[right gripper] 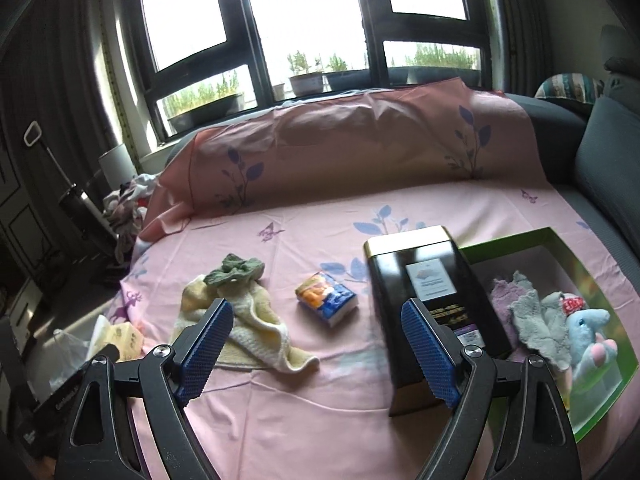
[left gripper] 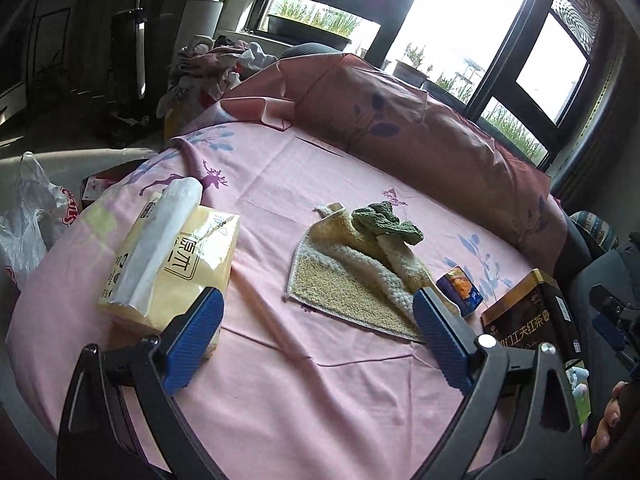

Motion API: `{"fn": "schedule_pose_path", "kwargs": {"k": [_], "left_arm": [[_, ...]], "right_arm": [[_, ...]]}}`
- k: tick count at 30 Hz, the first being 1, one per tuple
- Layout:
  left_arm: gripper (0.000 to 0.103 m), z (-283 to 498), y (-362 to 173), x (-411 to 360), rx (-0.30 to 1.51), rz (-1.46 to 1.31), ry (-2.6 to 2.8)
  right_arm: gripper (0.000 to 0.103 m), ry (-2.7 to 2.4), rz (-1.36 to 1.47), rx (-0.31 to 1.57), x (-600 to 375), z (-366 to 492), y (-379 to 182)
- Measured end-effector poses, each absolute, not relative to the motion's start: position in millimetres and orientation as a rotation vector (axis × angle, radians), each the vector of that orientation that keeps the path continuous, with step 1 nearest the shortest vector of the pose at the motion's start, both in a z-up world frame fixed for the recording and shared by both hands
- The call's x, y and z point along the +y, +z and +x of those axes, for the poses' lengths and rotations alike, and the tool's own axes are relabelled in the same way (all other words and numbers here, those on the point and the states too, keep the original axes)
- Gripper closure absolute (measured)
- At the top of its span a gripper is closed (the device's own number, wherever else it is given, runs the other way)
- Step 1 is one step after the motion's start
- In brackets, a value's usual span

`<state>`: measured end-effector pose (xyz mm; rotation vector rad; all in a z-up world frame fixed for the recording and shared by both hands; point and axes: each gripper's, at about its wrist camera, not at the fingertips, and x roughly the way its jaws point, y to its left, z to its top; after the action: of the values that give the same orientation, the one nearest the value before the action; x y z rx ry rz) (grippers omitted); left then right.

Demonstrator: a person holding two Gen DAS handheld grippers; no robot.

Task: Organize soft objects
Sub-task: 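Move the right gripper back to the yellow-white fluffy towel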

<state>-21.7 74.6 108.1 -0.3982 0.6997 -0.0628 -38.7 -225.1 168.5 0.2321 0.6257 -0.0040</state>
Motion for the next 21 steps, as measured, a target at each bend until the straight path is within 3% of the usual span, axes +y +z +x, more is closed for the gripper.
{"fn": "schedule_pose_path", "kwargs": {"k": [11, 21], "left_arm": [[0.008, -21.8, 107.7, 107.6, 0.708, -0.516, -0.039], [0.008, -18.4, 103.3, 121.7, 0.728, -0.544, -0.027]], "right_arm": [[0.016, 0.106, 0.209, 0.944, -138.9, 57.9, 81.5], [0.016, -0.018, 0.156, 1.011, -108.4, 129.7, 30.7]]}}
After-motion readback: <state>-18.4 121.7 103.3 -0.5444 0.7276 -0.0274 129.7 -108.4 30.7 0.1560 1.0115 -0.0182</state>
